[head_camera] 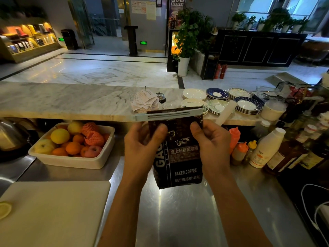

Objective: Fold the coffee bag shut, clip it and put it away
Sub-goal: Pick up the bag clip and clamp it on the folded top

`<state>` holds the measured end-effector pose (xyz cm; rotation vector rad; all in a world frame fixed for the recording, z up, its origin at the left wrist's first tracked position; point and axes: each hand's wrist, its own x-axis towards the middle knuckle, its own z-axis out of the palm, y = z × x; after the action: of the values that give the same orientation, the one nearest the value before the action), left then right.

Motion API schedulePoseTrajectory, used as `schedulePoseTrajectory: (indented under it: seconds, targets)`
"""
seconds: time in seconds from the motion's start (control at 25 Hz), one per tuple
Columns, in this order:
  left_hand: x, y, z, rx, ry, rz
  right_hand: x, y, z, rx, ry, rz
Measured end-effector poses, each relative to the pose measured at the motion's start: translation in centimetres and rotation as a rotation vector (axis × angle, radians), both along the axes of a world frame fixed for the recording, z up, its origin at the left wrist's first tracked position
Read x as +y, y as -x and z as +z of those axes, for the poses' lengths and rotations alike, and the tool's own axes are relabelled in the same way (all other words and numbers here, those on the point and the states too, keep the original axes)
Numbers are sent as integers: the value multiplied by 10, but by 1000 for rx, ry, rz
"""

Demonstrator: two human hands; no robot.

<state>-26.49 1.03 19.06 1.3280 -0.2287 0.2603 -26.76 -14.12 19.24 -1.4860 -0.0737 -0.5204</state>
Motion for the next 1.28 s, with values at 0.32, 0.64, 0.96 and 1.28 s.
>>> schedulePoseTrajectory:
  seconds: [0.32, 0.64, 0.96, 1.28]
  targets:
    - [14, -7, -23, 40, -196, -143, 7, -11, 14, -25, -61, 16]
    - [25, -17, -21, 59, -80, 19, -4, -2, -21, 233, 266, 275]
    - [42, -23, -24, 44, -206, -28, 21, -4, -15, 80, 239, 76]
    - [66, -19, -28, 27, -217, 67, 49, -2, -15, 88, 123, 17]
